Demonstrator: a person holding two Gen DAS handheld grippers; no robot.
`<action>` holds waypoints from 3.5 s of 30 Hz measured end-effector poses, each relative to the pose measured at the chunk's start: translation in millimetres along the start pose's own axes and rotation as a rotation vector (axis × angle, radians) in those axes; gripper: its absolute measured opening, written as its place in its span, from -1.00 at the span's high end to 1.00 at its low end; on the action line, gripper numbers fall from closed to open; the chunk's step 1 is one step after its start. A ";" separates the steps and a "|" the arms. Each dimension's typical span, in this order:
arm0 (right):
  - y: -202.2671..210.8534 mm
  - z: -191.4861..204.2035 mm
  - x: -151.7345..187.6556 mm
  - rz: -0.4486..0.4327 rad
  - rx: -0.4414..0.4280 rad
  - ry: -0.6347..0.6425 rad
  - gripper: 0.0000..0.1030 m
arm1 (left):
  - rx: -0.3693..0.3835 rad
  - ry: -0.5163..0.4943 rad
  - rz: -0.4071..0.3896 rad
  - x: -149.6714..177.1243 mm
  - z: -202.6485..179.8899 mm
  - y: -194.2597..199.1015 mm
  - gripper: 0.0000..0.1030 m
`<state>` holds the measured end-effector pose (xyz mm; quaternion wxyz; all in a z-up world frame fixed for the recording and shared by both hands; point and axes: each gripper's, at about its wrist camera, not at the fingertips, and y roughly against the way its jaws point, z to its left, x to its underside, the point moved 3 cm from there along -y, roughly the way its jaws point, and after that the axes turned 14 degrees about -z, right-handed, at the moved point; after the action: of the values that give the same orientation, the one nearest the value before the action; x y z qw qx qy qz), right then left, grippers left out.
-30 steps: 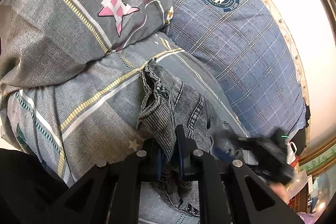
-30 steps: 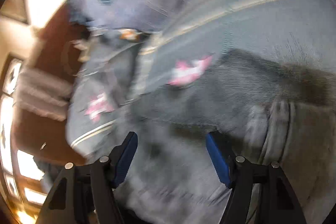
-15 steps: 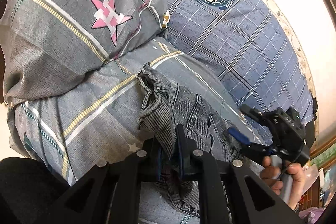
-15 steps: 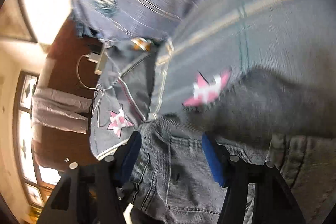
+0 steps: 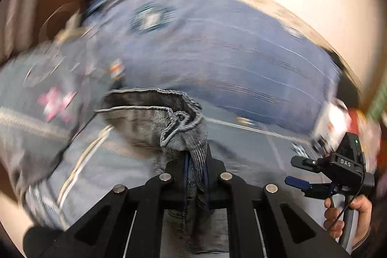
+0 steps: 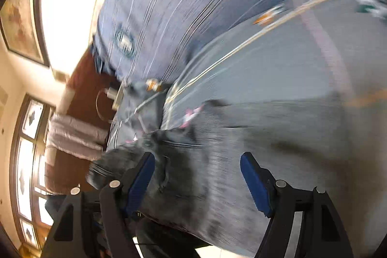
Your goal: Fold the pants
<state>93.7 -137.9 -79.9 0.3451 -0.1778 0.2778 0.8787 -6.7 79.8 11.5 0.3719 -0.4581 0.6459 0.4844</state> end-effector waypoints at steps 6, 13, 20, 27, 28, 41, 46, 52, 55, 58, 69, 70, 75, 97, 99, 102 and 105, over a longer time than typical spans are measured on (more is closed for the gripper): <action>108.4 -74.9 -5.5 -0.175 0.072 -0.100 -0.48 | 0.231 -0.257 0.053 44.3 -121.7 9.9 0.85; 150.3 -127.4 -0.7 -0.212 0.137 -0.175 -0.48 | 0.363 -0.420 0.524 172.9 -180.6 -46.1 0.78; 136.4 -89.6 -1.4 -0.192 0.106 -0.094 -0.48 | 0.431 -0.220 0.332 98.5 -133.0 16.4 -0.04; 97.6 -52.9 26.3 -0.035 0.096 -0.058 -0.48 | 0.098 -0.055 0.173 60.4 -27.5 14.5 -0.38; 92.4 -57.7 34.5 -0.018 0.123 -0.077 -0.48 | 0.091 -0.043 0.181 63.2 -24.0 6.2 -0.38; 71.2 -69.9 49.2 0.015 0.288 -0.093 -0.46 | 0.037 -0.057 0.313 116.0 -25.4 -46.9 -0.48; 53.3 -71.8 49.6 0.045 0.289 -0.103 0.09 | 0.041 -0.027 0.322 115.8 -17.5 -51.8 -0.58; 55.4 -74.8 48.3 0.068 0.335 -0.074 0.14 | 0.047 -0.007 0.326 118.3 -14.1 -54.0 -0.62; 43.8 -69.1 49.2 0.104 0.351 -0.013 0.54 | 0.049 -0.006 0.329 118.5 -13.0 -55.1 -0.64; 45.7 -56.3 50.1 0.091 0.360 0.039 0.59 | 0.051 0.001 0.332 113.1 -10.5 -54.1 -0.64; 57.7 -71.1 77.9 0.068 0.407 0.079 0.49 | -0.036 -0.242 0.344 124.2 -41.2 -64.2 -0.67; 59.3 -70.5 77.9 0.058 0.402 0.091 0.47 | -0.037 -0.250 0.317 124.2 -39.9 -63.0 -0.68; 86.6 -49.7 58.1 0.009 0.436 0.182 0.40 | -0.031 -0.254 0.323 123.9 -38.1 -63.4 -0.68; -11.8 -28.1 -21.5 0.074 0.237 0.129 0.33 | 0.022 -0.152 0.393 129.7 -31.3 -57.6 -0.71; -2.6 -0.7 -23.6 0.046 0.169 0.187 0.28 | 0.029 -0.129 0.404 128.2 -30.0 -58.2 -0.71; -13.0 3.1 -18.4 0.051 0.235 0.282 -0.40 | 0.042 -0.109 0.396 123.3 -29.9 -54.1 -0.70; -28.7 -34.3 -15.9 0.113 0.344 0.230 -0.38 | 0.105 -0.022 0.335 102.0 -27.3 -35.8 -0.70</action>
<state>129.2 -149.4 -109.2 0.2866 -0.1995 0.4709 0.8101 -4.6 25.9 -86.1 0.3163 -0.3186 0.7335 0.5103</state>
